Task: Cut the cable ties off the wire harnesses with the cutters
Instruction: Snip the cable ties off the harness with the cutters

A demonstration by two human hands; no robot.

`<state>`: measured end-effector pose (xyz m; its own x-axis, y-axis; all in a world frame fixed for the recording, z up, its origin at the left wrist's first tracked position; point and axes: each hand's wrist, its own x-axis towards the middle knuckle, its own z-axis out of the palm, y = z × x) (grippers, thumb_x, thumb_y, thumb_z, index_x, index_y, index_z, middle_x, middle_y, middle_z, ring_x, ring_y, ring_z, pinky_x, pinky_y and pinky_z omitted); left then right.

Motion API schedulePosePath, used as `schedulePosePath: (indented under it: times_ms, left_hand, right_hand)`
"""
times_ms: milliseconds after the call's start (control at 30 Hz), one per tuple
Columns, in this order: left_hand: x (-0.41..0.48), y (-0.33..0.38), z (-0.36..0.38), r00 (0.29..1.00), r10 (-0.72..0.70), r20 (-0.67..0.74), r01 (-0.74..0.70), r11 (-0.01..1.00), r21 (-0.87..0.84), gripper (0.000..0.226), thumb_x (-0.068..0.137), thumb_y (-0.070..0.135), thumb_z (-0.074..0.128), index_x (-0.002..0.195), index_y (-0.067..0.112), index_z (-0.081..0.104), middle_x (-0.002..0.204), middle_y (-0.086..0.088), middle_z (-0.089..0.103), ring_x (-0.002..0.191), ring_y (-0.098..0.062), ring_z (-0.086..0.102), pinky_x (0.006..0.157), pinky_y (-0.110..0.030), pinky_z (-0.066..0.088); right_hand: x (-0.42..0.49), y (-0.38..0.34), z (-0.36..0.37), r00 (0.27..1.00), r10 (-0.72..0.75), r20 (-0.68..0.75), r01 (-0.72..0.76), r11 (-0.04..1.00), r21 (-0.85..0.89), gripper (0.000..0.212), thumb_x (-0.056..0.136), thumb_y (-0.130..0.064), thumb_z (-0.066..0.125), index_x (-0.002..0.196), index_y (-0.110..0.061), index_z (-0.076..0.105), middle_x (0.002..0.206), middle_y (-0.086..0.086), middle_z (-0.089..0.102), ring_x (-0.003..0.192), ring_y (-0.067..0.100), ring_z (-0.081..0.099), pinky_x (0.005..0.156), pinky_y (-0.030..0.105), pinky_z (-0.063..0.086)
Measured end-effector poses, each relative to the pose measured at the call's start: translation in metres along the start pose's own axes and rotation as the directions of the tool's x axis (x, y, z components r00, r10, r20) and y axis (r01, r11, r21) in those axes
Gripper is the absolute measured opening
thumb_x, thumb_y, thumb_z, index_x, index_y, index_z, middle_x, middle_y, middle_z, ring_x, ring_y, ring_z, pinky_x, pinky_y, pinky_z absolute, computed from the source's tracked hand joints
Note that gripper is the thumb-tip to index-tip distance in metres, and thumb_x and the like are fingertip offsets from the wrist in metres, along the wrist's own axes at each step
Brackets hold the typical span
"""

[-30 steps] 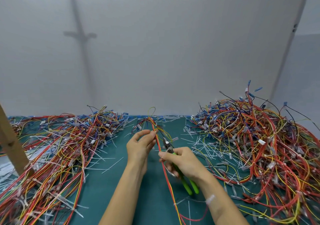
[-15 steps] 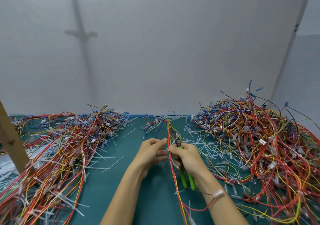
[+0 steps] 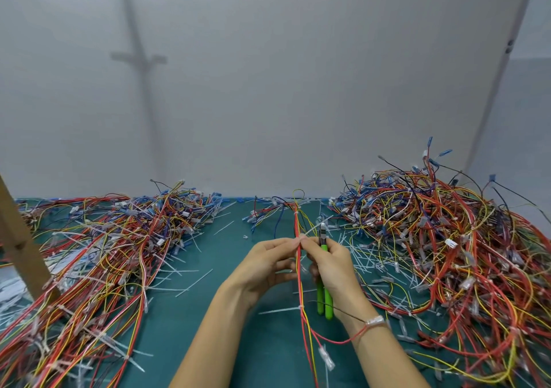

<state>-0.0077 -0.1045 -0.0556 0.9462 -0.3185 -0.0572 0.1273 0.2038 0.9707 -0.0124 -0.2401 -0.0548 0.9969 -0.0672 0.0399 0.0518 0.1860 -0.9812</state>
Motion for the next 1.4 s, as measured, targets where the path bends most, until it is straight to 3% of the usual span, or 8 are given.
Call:
schedulePosePath:
  times_ms: [167,300,500,700,900,1033,1233,1400]
  left_hand:
    - [0.004,-0.001,0.0,0.995,0.053,-0.089,-0.07,0.976,-0.207,0.016,0.085,0.028,0.065,0.085,0.012,0.068,0.083,-0.004,0.066,0.075,-0.015,0.067,0.067,-0.027,0.056]
    - [0.004,0.002,-0.009,0.985,0.104,-0.137,-0.144,0.934,-0.328,0.016,0.083,0.024,0.064,0.088,0.009,0.061,0.074,-0.002,0.062,0.057,-0.014,0.061,0.062,-0.028,0.057]
    - [0.004,0.001,-0.013,0.953,0.21,-0.219,-0.242,0.962,-0.13,0.01,0.085,0.024,0.066,0.088,0.014,0.065,0.075,0.001,0.063,0.053,-0.012,0.054,0.061,-0.027,0.055]
    - [0.006,-0.003,-0.007,0.936,0.26,-0.238,-0.26,0.965,0.034,0.005,0.088,0.011,0.067,0.091,0.008,0.065,0.081,-0.004,0.072,0.072,-0.015,0.068,0.074,-0.03,0.06]
    - [0.006,-0.005,0.0,0.927,0.309,-0.213,-0.27,0.943,0.192,0.013,0.088,0.01,0.068,0.096,-0.001,0.067,0.091,-0.02,0.069,0.085,-0.023,0.069,0.074,-0.024,0.057]
    - [0.007,-0.006,0.001,0.924,0.316,-0.218,-0.274,0.941,0.2,0.015,0.087,0.009,0.069,0.098,-0.002,0.069,0.096,-0.023,0.071,0.087,-0.026,0.07,0.079,-0.027,0.058]
    - [0.008,-0.006,0.002,0.941,0.246,-0.231,-0.232,0.969,0.084,0.015,0.088,0.004,0.067,0.102,-0.002,0.067,0.093,-0.013,0.07,0.082,-0.019,0.07,0.074,-0.024,0.057]
    - [0.007,-0.006,0.002,0.945,0.235,-0.226,-0.224,0.972,0.073,0.018,0.089,0.006,0.066,0.103,-0.004,0.065,0.091,-0.012,0.072,0.083,-0.019,0.071,0.073,-0.024,0.056]
  right_hand:
    - [0.001,-0.002,0.0,1.0,-0.002,-0.013,0.003,0.996,0.091,0.01,0.09,-0.01,0.067,0.083,-0.008,0.059,0.057,0.0,0.043,0.044,0.012,0.034,0.045,0.025,0.028]
    - [-0.001,-0.004,0.0,0.998,-0.046,0.032,0.042,0.994,0.105,0.002,0.088,-0.006,0.067,0.09,-0.004,0.067,0.058,0.0,0.049,0.045,0.01,0.042,0.043,0.02,0.037]
    - [-0.002,0.002,0.005,0.988,-0.144,0.057,0.141,0.989,0.053,0.007,0.091,-0.014,0.066,0.091,-0.008,0.071,0.064,-0.002,0.061,0.052,0.009,0.048,0.051,0.021,0.042]
    - [0.006,0.009,0.005,0.979,-0.199,-0.039,0.198,0.98,-0.034,0.011,0.093,-0.012,0.064,0.083,-0.014,0.069,0.062,-0.004,0.068,0.048,0.005,0.05,0.049,0.019,0.043]
    - [0.008,0.013,0.002,0.971,-0.215,-0.102,0.208,0.976,-0.067,0.014,0.091,-0.014,0.066,0.077,-0.016,0.067,0.057,-0.006,0.06,0.053,0.011,0.051,0.056,0.031,0.044]
    - [0.009,0.014,0.001,0.967,-0.236,-0.1,0.227,0.969,-0.098,0.014,0.091,-0.014,0.066,0.077,-0.016,0.067,0.057,-0.007,0.059,0.055,0.012,0.052,0.059,0.034,0.044]
    - [0.009,0.015,0.0,0.954,-0.296,-0.054,0.282,0.943,-0.175,0.019,0.09,-0.015,0.067,0.072,-0.021,0.067,0.06,-0.005,0.063,0.058,0.01,0.054,0.062,0.036,0.047]
    - [0.008,0.015,0.001,0.945,-0.325,-0.035,0.312,0.928,-0.205,0.017,0.091,-0.018,0.067,0.075,-0.023,0.068,0.065,-0.007,0.067,0.06,0.004,0.059,0.063,0.029,0.05]
